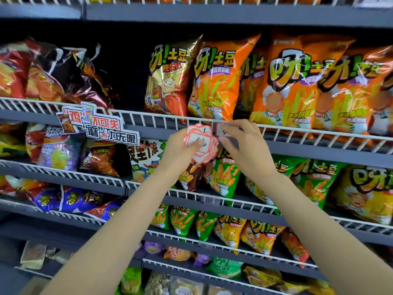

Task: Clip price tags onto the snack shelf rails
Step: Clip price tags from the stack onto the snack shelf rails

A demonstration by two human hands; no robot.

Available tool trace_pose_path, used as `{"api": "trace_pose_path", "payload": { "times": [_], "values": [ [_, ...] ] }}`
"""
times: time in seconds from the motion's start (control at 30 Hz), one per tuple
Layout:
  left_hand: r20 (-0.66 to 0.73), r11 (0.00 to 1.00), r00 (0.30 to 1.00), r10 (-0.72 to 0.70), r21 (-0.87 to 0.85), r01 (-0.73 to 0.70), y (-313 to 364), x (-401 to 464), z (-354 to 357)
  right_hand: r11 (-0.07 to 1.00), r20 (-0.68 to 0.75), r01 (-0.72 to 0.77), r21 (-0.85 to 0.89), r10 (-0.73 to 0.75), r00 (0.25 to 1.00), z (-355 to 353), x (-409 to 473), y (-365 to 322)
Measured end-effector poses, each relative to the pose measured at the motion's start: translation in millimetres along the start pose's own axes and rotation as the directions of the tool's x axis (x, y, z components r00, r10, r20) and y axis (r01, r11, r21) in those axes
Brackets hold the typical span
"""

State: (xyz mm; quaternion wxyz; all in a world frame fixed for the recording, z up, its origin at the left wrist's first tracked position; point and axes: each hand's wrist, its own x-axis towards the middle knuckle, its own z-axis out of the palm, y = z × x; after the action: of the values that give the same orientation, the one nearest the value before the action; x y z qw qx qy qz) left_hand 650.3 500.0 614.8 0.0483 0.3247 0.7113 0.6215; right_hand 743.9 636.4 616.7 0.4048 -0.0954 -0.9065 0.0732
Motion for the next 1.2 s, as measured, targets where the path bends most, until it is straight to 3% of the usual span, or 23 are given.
{"api": "trace_pose_path", "payload": {
  "times": [0.13,0.3,0.5,0.77,1.0,1.2],
  "values": [
    [0.047,1.000,0.999,0.007,-0.026,-0.006,-3.1,-9.1,-21.0,0.967,0.096,-0.128,0.220,0.109,0.989,3.4,3.3,-34.1],
    [0.089,0.998,0.995,0.048,-0.044,-0.044,-20.7,-14.9,-85.1,0.836,0.210,-0.278,0.473,0.199,0.957,35.7,18.2,-95.0],
    [0.089,1.000,0.996,0.017,-0.008,-0.016,-62.3,-6.0,-197.0,0.792,0.219,-0.325,0.517,0.244,0.945,100.9,41.5,-191.9],
    [0.040,0.998,0.998,0.058,-0.037,-0.057,-105.5,11.5,-340.5,0.845,0.222,-0.330,0.420,0.257,0.940,181.0,77.0,-321.3],
    [-0.031,0.992,0.997,0.068,-0.103,-0.071,-121.3,33.3,-404.6,0.739,0.261,-0.377,0.559,0.275,0.926,216.1,110.7,-369.0],
    [-0.143,0.997,0.986,0.082,0.013,-0.081,-137.2,60.3,-448.3,0.684,0.339,-0.415,0.600,0.252,0.906,254.5,143.7,-392.8]
  ]
}}
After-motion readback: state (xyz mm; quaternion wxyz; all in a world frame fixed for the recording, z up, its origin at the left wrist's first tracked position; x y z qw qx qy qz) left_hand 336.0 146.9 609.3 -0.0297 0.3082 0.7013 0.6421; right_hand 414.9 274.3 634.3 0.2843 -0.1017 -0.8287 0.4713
